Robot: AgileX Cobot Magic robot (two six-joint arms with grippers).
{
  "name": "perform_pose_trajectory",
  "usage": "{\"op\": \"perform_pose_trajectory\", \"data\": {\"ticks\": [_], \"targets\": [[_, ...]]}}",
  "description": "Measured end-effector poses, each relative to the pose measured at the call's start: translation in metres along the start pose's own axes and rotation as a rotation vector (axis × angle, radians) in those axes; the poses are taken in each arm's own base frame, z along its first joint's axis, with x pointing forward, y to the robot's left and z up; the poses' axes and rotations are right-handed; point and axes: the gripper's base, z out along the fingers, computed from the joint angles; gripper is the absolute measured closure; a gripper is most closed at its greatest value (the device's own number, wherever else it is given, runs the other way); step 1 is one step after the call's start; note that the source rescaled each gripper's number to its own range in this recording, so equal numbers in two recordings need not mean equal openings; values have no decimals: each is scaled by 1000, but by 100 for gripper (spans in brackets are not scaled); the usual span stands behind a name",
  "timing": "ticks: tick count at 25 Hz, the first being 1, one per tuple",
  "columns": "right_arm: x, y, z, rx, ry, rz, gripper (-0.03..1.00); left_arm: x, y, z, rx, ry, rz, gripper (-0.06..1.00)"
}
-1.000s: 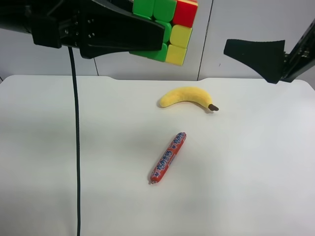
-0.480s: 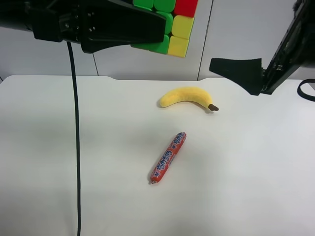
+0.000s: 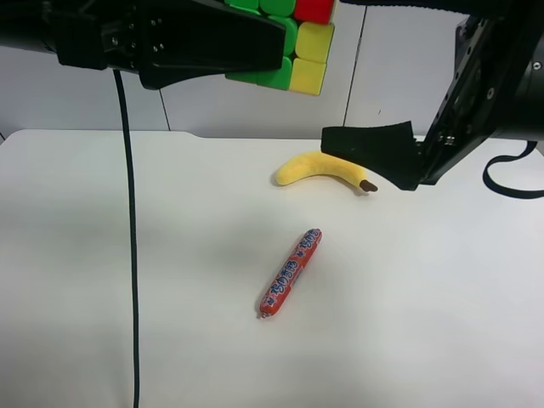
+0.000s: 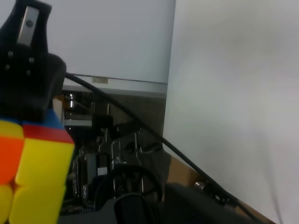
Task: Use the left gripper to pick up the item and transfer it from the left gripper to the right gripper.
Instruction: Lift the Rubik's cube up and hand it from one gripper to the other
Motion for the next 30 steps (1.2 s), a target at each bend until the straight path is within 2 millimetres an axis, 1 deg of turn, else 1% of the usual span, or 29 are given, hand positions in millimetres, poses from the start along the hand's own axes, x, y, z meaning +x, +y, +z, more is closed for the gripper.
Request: {"op": "perform_pose_trajectory", "data": {"ticks": [4,9,11,21,24,26,30], "targets": [[-1,2,0,-4,0,-9,-3,0,0,0,0,0,0,94],[-11,23,5,-38,4,-93,-3,0,0,0,0,0,0,94],[-14,28,5,-46,2,-113,-3,0,0,0,0,0,0,94],[-16,28,6,-41,-5,-117,-3,-4,1,0,-9,-40,9,94],[-17,27,6,-30,-18,-120,-3,-6,-3,5,5,-64,36,94],[-17,27,6,-28,-20,-124,-3,-6,-9,14,30,-58,57,94],[-18,26,6,-23,-26,-138,-3,-4,-14,28,17,-35,79,94]]}}
